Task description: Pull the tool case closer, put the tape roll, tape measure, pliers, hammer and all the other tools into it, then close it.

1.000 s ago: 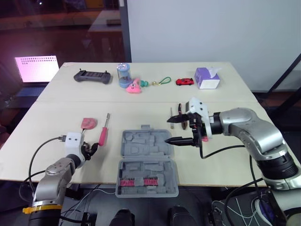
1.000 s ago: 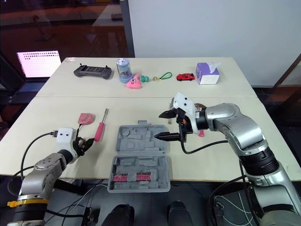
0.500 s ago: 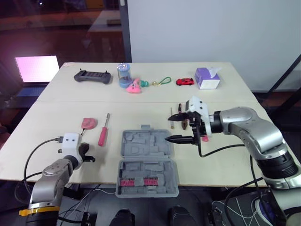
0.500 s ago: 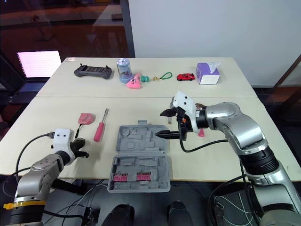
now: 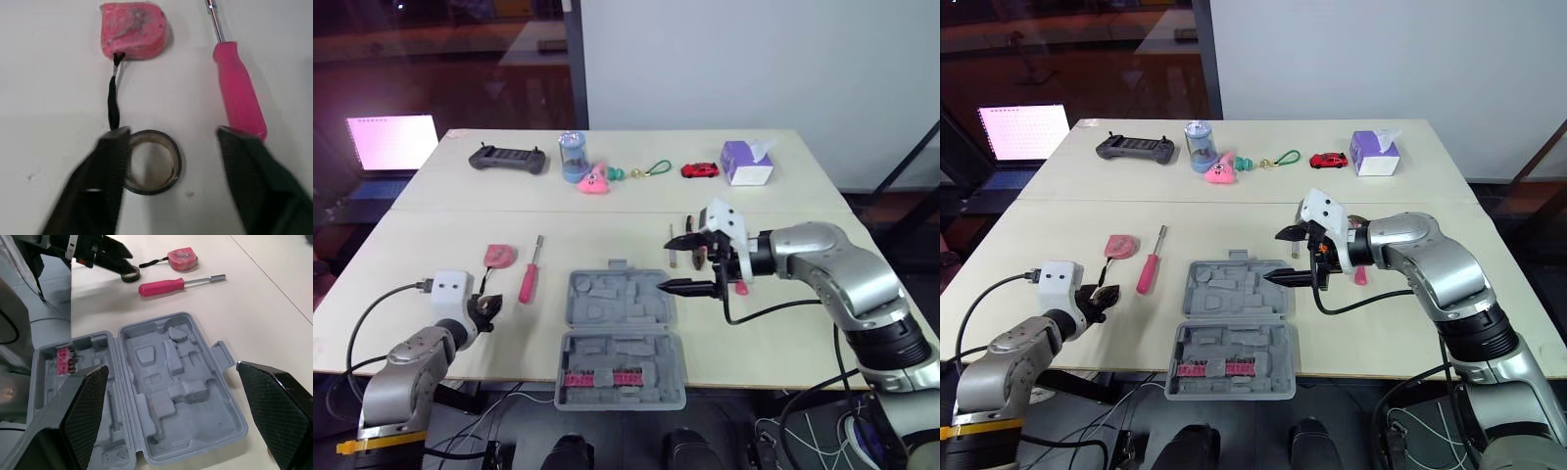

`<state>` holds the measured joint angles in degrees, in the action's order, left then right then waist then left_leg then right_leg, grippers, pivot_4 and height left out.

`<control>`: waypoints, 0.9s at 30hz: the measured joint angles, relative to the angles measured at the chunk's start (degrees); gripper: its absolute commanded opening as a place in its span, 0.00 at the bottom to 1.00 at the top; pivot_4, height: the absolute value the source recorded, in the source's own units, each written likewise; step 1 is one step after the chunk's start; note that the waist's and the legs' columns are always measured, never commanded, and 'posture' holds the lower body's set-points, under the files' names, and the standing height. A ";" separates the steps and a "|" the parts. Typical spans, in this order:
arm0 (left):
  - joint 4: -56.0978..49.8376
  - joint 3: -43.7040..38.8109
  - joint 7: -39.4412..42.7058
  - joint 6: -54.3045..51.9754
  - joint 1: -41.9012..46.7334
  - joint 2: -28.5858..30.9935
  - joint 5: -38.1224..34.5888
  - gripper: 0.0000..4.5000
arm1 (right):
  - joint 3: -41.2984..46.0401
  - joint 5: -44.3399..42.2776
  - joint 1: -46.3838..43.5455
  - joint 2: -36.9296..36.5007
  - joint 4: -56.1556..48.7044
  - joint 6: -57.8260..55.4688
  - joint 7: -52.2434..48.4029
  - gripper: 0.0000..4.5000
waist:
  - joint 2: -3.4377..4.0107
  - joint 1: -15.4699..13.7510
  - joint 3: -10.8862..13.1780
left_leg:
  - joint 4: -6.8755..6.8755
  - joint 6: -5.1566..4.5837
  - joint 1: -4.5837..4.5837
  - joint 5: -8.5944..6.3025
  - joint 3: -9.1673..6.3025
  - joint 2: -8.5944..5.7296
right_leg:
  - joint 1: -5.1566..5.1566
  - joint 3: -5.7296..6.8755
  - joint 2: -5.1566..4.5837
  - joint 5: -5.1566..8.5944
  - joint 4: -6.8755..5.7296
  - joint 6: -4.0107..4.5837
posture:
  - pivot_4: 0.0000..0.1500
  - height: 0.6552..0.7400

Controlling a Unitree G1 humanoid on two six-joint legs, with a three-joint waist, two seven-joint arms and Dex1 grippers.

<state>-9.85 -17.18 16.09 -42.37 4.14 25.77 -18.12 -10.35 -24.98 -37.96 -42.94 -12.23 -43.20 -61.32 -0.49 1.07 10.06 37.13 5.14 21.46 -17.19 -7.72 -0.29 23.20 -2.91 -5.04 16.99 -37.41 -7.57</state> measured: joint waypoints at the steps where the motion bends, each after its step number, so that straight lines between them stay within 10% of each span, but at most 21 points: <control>1: 0.02 0.11 -0.09 -0.21 0.00 0.00 0.02 0.68 | 0.00 0.01 0.02 0.00 -0.01 -0.01 0.08 1.00 | 0.00 0.04 0.00 | 0.00 0.00 0.00 0.00 0.00 0.00 | 0.00 0.00 0.00 0.00 0.00 0.00 | 1.00 1.00; 17: 8.78 2.92 0.11 1.86 4.37 -1.03 1.73 0.68 | -0.25 0.39 0.00 0.85 0.02 0.03 0.59 1.00 | 0.00 -0.05 0.00 | 0.00 0.01 0.00 0.00 0.00 0.00 | 0.00 0.00 0.00 0.00 0.00 0.00 | 1.00 1.00; 25: 8.82 3.27 -0.03 1.71 4.46 -1.10 2.43 0.01 | -0.26 0.64 0.01 0.87 -0.02 0.04 0.82 1.00 | 0.00 -0.10 0.00 | 0.00 0.01 0.00 0.01 0.00 0.00 | 0.01 0.00 -0.01 0.00 0.00 0.00 | 1.00 1.00; 27: 8.35 3.25 -0.04 1.59 4.13 -1.13 2.42 0.01 | -0.26 0.64 0.11 0.87 -0.11 0.04 0.88 1.00 | 0.00 -0.10 0.00 | 0.00 0.01 0.00 0.01 0.00 0.00 | 0.01 0.00 -0.01 0.00 0.00 0.00 | 1.00 1.00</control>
<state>-1.50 -13.93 16.05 -40.78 8.27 24.64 -15.70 -10.61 -24.35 -37.84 -42.07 -12.34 -43.16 -60.44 -0.49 0.97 10.06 37.13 5.15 21.46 -17.18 -7.72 -0.29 23.20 -2.91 -5.05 16.99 -37.41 -7.58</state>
